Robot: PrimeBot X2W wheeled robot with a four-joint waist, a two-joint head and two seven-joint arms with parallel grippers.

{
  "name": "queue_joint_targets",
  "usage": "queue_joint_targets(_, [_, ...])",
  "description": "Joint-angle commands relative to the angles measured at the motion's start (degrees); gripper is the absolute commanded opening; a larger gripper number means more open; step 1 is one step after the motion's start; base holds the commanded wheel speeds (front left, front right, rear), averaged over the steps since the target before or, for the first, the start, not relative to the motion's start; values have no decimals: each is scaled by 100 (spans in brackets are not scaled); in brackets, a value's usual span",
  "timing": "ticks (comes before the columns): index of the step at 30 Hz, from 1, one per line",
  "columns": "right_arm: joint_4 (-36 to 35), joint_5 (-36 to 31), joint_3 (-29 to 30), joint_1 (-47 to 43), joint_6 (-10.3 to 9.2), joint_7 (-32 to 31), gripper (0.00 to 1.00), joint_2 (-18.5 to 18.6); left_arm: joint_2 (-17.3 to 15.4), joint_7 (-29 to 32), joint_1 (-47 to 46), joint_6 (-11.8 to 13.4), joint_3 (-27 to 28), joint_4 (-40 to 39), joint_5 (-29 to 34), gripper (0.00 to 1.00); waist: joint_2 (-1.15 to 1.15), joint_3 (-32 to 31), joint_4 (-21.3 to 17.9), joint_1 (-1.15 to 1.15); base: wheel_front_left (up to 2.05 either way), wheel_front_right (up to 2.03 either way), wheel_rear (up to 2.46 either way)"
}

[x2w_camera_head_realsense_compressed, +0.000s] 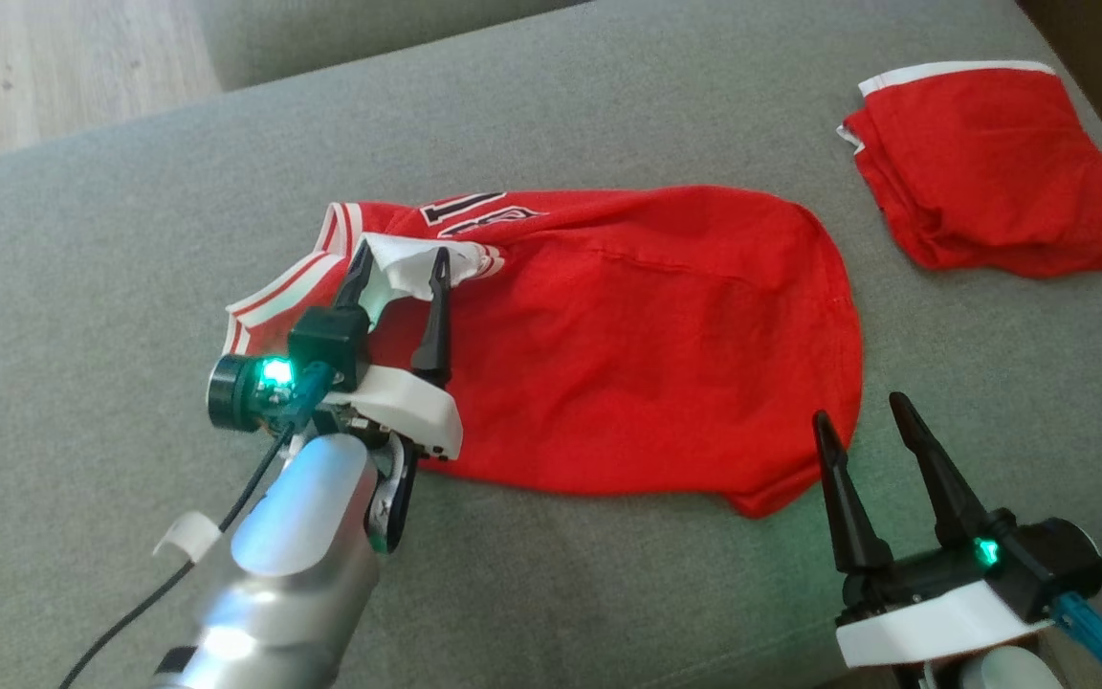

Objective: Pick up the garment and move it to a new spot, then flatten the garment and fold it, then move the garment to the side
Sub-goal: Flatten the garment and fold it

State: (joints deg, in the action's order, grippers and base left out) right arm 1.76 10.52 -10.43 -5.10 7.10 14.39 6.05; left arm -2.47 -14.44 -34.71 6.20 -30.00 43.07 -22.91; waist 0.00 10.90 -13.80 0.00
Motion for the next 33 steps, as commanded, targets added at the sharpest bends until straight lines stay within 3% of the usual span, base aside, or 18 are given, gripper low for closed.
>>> queue_joint_targets(1, [-187, 26, -118, 212, 39, 61, 100, 106, -47, -55, -139, -88, 240, -175, 126, 100, 0, 72, -2, 0, 0, 0, 0])
queue_joint_targets(5, [-186, 33, -154, 269, 39, 61, 100, 111, -44, -55, -234, -270, 352, -328, 468, 100, 0, 222, -15, 0, 0, 0, 0])
queue_joint_targets(20, [-220, 1, -199, 582, 39, 61, 100, 128, -60, -55, -933, -471, 872, 101, 1267, 100, 0, 815, -76, 0, 0, 0, 0])
queue_joint_targets(22, [-220, -5, -189, 584, 39, 61, 100, 121, -73, -55, -943, -519, 861, 91, 1325, 100, 0, 824, -65, 0, 0, 0, 0])
queue_joint_targets(27, [-196, -27, -160, 585, 39, 61, 100, 96, -233, -55, -898, -1001, 574, 109, 1659, 100, 0, 795, 2, 0, 0, 0, 0])
queue_joint_targets(33, [-175, -17, -190, 615, 39, 61, 100, 75, -460, -55, -987, -1203, 97, 220, 2085, 100, 0, 761, 74, 0, 0, 0, 0])
